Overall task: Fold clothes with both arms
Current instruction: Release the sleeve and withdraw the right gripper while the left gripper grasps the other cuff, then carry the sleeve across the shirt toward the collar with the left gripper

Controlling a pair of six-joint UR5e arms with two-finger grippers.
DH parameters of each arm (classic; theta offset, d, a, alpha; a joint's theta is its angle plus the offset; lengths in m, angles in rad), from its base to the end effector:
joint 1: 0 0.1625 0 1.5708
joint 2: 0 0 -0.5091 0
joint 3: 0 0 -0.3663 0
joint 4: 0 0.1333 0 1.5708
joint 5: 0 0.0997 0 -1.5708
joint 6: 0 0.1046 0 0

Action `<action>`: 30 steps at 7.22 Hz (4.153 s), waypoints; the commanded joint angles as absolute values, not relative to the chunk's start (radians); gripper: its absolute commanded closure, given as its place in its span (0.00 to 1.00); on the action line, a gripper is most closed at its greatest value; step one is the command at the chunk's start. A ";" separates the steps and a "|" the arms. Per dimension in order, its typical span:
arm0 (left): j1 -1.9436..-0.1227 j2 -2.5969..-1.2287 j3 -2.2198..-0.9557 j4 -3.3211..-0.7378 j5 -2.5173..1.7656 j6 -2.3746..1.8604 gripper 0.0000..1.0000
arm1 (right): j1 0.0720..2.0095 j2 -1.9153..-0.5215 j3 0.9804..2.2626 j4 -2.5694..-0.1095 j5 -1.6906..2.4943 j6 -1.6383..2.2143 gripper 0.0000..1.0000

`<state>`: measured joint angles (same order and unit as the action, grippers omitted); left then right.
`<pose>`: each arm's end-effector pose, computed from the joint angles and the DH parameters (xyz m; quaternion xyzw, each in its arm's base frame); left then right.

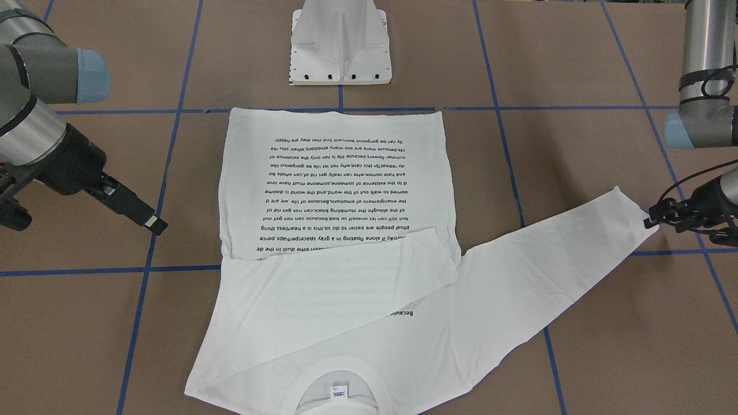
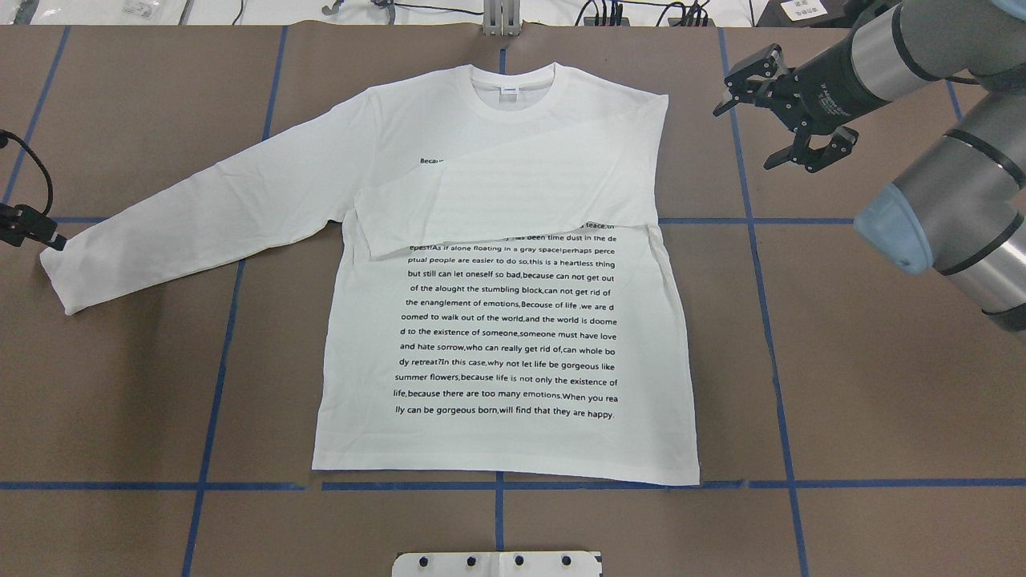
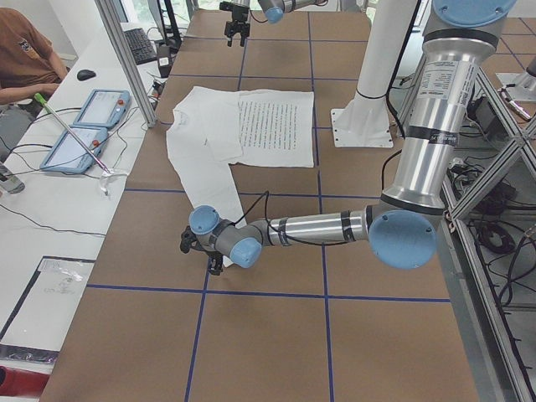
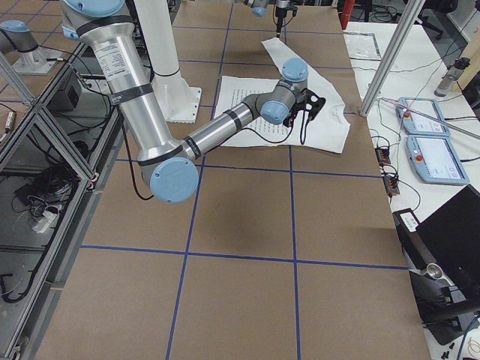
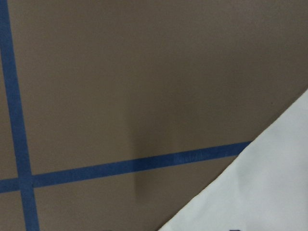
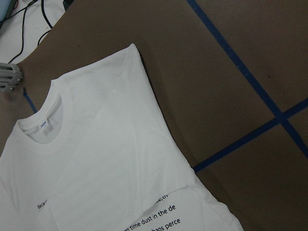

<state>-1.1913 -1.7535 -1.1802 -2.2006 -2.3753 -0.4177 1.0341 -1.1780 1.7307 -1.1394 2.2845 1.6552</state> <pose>0.1579 -0.5524 0.7641 0.0290 0.4276 0.0648 0.9012 -0.2652 -0.5726 0.4013 -0.0714 -0.5345 0.2983 0.7876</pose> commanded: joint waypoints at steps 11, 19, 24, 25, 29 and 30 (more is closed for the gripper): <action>-1.169 -1.743 -1.186 -2.198 -2.375 -0.434 0.79 | 1.031 -1.181 1.746 -1.140 2.284 1.657 0.01; -1.088 -1.900 -1.507 -2.194 -2.468 -0.855 1.00 | 1.072 -1.273 1.733 -1.134 2.290 1.510 0.01; -0.777 -2.386 -1.421 -2.200 -2.184 -1.425 1.00 | 1.172 -1.451 1.741 -1.126 2.293 1.217 0.01; -0.735 -2.501 -1.325 -2.200 -2.108 -1.465 1.00 | 1.173 -1.462 1.740 -1.124 2.293 1.207 0.01; -0.537 -2.732 -1.024 -2.327 -1.823 -1.491 1.00 | 1.178 -1.465 1.743 -1.124 2.309 1.207 0.01; -0.523 -2.740 -0.973 -2.385 -1.754 -1.491 1.00 | 1.180 -1.466 1.744 -1.124 2.315 1.207 0.01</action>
<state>-0.5458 -2.7138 -1.0433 -2.3253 -1.8212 -1.4904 1.1779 -1.4654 1.7428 -1.1248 2.3076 1.2073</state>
